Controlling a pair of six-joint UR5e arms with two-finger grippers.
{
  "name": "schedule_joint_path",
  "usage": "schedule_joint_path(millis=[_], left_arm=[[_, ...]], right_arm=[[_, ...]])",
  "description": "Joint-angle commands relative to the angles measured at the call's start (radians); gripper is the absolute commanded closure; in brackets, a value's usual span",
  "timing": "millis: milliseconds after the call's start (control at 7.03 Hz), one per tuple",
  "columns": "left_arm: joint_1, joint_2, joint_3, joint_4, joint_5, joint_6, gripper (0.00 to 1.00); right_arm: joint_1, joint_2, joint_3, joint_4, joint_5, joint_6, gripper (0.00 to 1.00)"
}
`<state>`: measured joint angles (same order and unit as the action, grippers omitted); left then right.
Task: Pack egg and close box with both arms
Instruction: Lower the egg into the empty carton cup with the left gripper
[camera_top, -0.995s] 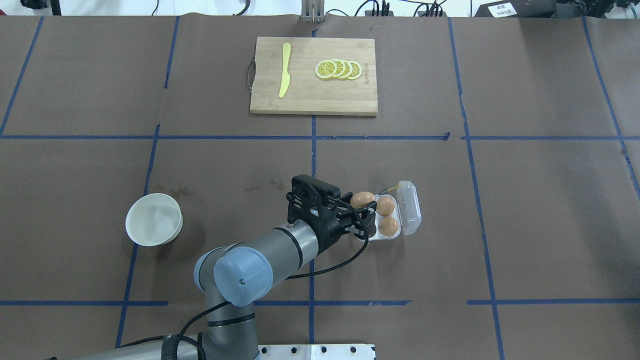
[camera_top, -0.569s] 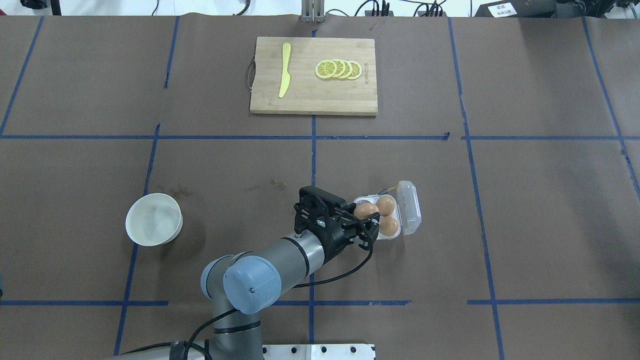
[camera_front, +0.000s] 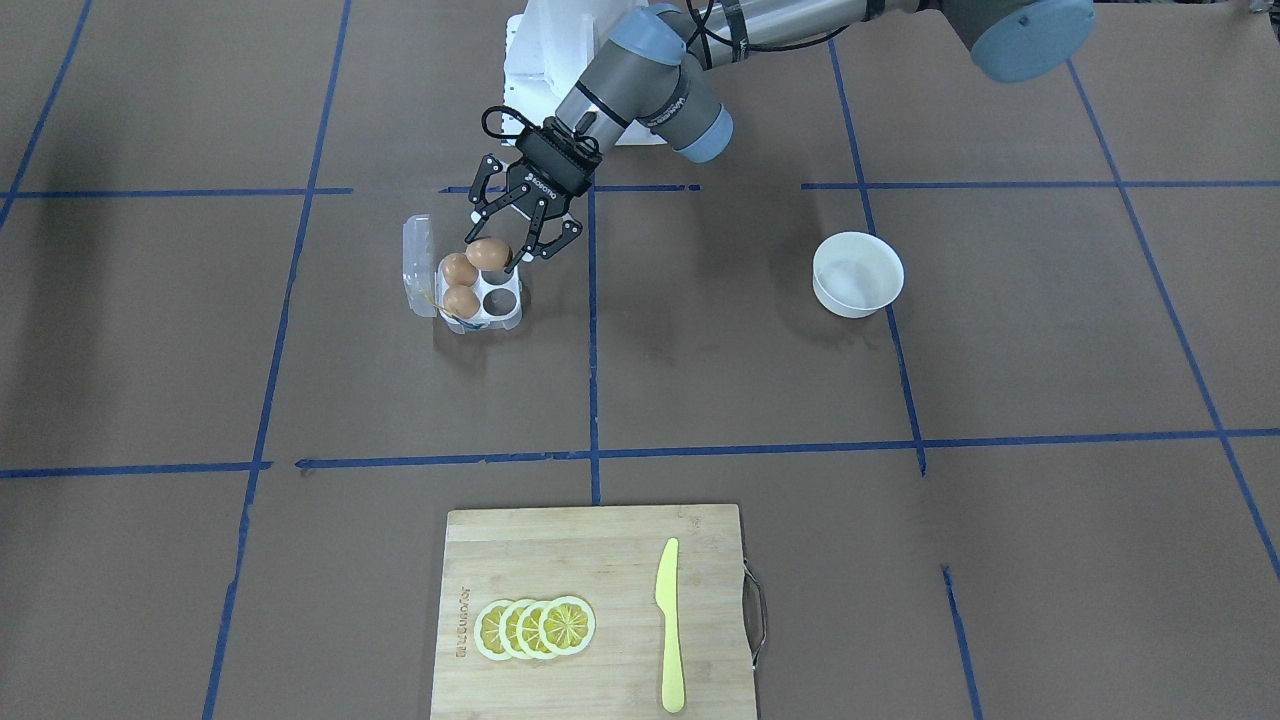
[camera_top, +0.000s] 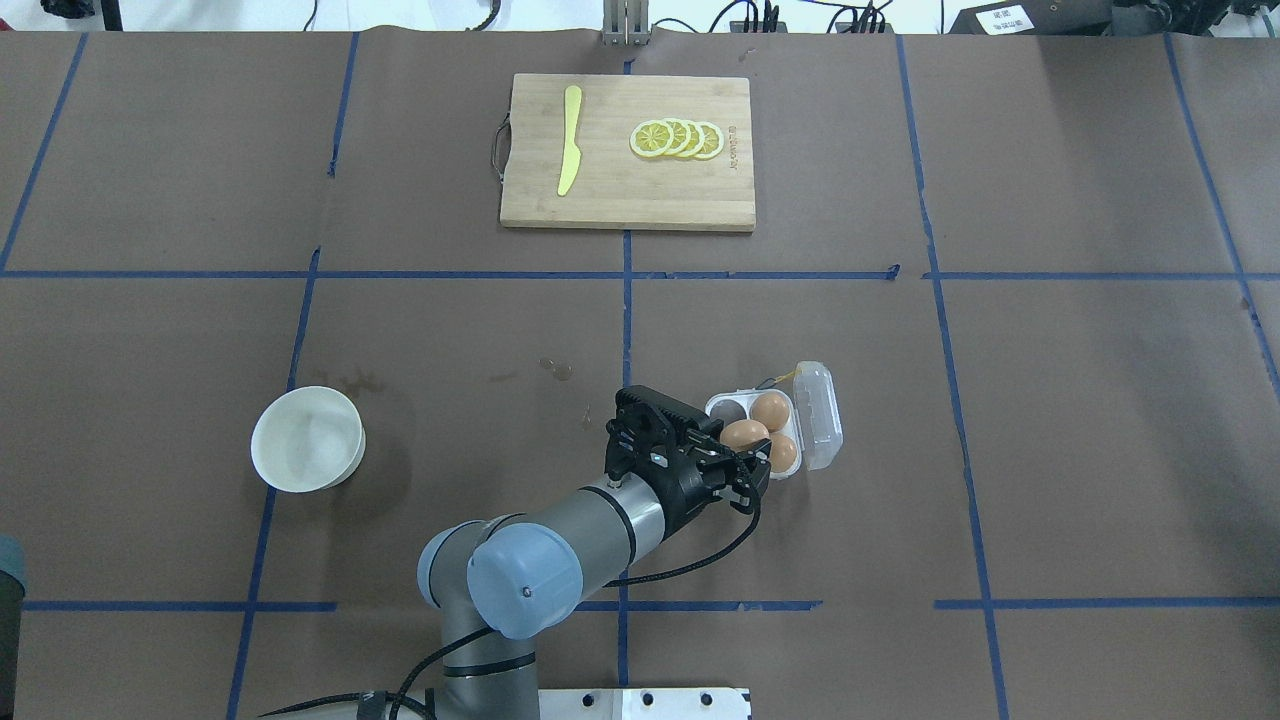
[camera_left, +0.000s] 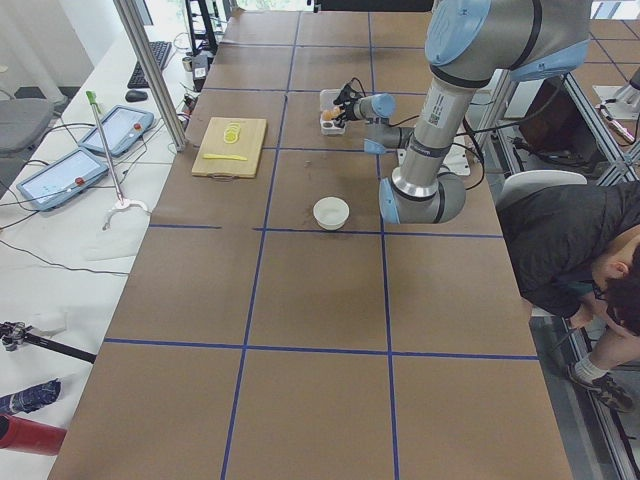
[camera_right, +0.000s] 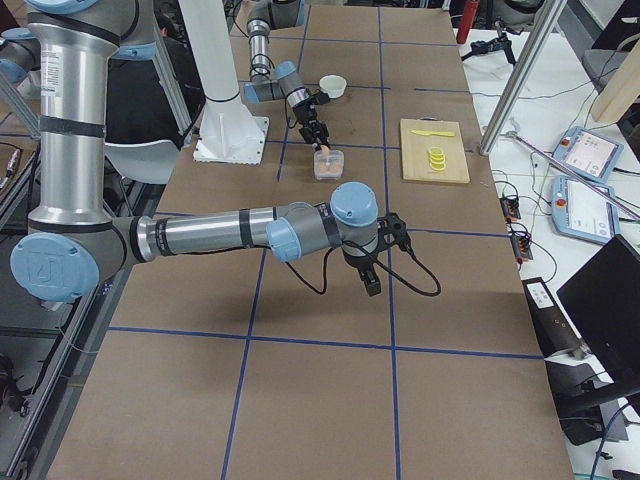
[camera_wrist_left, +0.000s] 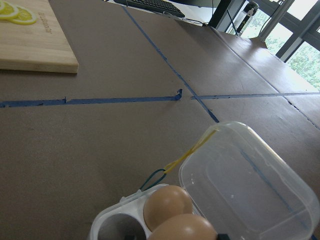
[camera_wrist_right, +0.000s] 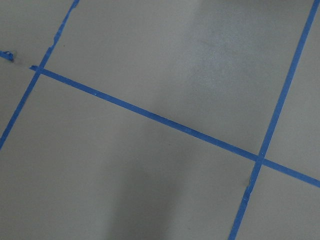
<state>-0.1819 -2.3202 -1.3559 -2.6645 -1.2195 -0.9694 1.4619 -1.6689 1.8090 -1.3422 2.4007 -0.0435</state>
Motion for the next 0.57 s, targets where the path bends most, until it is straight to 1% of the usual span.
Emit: schedule_joint_path(millis=[0,142,284,426], left_arm=[[0.005,-0.001,0.007,0.000,0.000,0.001,0.67],[0.009,-0.001,0.006,0.000,0.000,0.000,0.66],[0.009,-0.002,0.006,0.000,0.000,0.000,0.62],[0.009,-0.002,0.006,0.000,0.000,0.000,0.61]], right_arm=[[0.000,0.000,0.000,0.000,0.000,0.001,0.00],[0.000,-0.003,0.000,0.000,0.000,0.001,0.00],[0.000,-0.003,0.000,0.000,0.000,0.001,0.00],[0.000,-0.003,0.001,0.000,0.000,0.001,0.00]])
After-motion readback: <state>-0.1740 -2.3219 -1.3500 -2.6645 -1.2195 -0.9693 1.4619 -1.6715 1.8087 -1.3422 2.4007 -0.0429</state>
